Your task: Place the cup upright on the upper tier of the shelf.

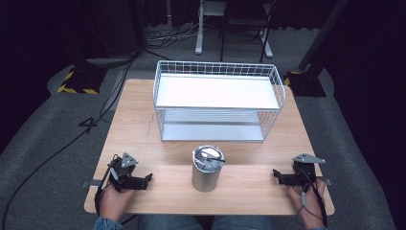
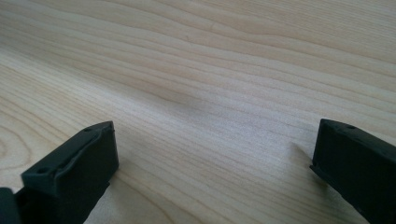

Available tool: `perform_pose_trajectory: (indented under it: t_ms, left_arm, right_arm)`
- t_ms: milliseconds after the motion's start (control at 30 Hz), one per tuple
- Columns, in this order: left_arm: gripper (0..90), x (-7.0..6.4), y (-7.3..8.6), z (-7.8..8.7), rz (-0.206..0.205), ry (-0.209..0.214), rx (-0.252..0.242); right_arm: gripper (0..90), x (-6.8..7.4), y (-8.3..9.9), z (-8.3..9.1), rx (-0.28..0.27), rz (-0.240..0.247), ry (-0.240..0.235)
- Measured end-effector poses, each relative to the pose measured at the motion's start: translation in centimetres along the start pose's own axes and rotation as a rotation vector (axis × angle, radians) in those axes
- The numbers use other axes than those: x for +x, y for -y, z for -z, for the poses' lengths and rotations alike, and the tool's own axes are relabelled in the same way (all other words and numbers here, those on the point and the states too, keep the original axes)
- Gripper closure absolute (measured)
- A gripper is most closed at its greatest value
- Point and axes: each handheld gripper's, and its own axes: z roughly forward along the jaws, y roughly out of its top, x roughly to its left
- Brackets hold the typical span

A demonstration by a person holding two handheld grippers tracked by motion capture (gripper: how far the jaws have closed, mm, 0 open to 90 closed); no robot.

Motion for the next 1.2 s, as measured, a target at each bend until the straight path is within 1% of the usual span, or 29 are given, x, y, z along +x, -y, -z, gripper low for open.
perform_pose_trajectory:
  t_ms: [133,233,300,333,367,400,433,467,533,633,700,733,767,800,933,1000,1033,1067,1200]
  left_arm:
    - [0.0,0.0,0.0,0.0,0.004,-0.006,-0.003]
    - [0.1,0.0,0.1,0.1,0.019,-0.006,-0.003]
    - [0.1,0.0,0.1,0.2,0.038,0.001,-0.011]
    - [0.1,0.1,0.1,0.3,0.032,0.000,-0.019]
    - [0.1,0.1,0.1,0.5,0.038,0.002,-0.027]
    - [0.1,0.1,0.1,0.7,0.036,0.003,-0.036]
    - [0.0,0.0,-0.1,1.2,0.035,0.004,-0.054]
    - [0.0,0.0,-0.1,1.2,0.035,0.004,-0.054]
    - [0.0,-0.1,-0.3,1.8,0.020,0.002,-0.078]
    - [0.0,-0.3,-0.4,2.6,0.018,0.006,-0.122]
    - [0.0,-0.4,-0.4,3.1,0.027,0.019,-0.151]
    - [0.0,-0.4,-0.4,3.4,0.035,0.029,-0.178]
    - [0.0,-0.4,-0.4,3.6,0.037,0.035,-0.191]
    - [0.0,-0.4,-0.4,3.6,0.037,0.035,-0.191]
    - [0.0,-0.6,-0.5,4.4,0.049,0.063,-0.240]
    - [0.0,-0.8,-0.6,4.7,0.047,0.067,-0.249]
    - [0.0,-0.8,-0.6,4.9,0.033,0.068,-0.256]
    - [0.0,-0.9,-0.7,5.1,0.032,0.072,-0.264]
    - [0.0,-1.5,-0.9,5.7,0.022,0.096,-0.305]
  right_arm:
    - [0.3,0.0,0.0,0.0,-0.001,-0.002,0.002]
    - [0.3,0.0,0.0,0.0,-0.001,-0.002,0.002]
    - [0.3,0.0,0.0,0.0,-0.001,-0.003,0.002]
    - [0.2,0.0,0.0,0.0,-0.001,-0.005,0.003]
    - [0.2,0.0,-0.1,-0.1,0.000,-0.006,0.003]
    - [0.2,0.0,-0.1,-0.1,0.000,-0.006,0.003]
    - [0.2,0.0,-0.1,-0.1,0.000,-0.007,0.004]
    - [0.2,0.0,-0.1,-0.1,0.000,-0.007,0.003]
    - [0.2,0.0,-0.1,-0.1,0.000,-0.007,0.003]
    - [0.3,0.0,-0.1,-0.1,0.000,-0.007,0.004]
    - [0.2,0.0,-0.1,-0.1,0.000,-0.008,0.004]
    - [0.2,0.0,-0.1,-0.1,0.000,-0.008,0.005]
    - [0.2,0.0,-0.1,-0.1,0.001,-0.008,0.006]
    - [0.2,0.0,-0.1,-0.1,0.001,-0.008,0.006]
    - [0.3,0.0,-0.1,-0.1,0.000,-0.009,0.006]
    - [0.3,0.0,-0.1,-0.1,0.001,-0.009,0.006]
    - [0.3,0.0,-0.1,-0.1,0.000,-0.008,0.006]
    - [0.2,0.0,-0.1,-0.1,0.000,-0.008,0.006]
    - [0.2,0.0,-0.1,-0.1,0.000,-0.008,0.006]
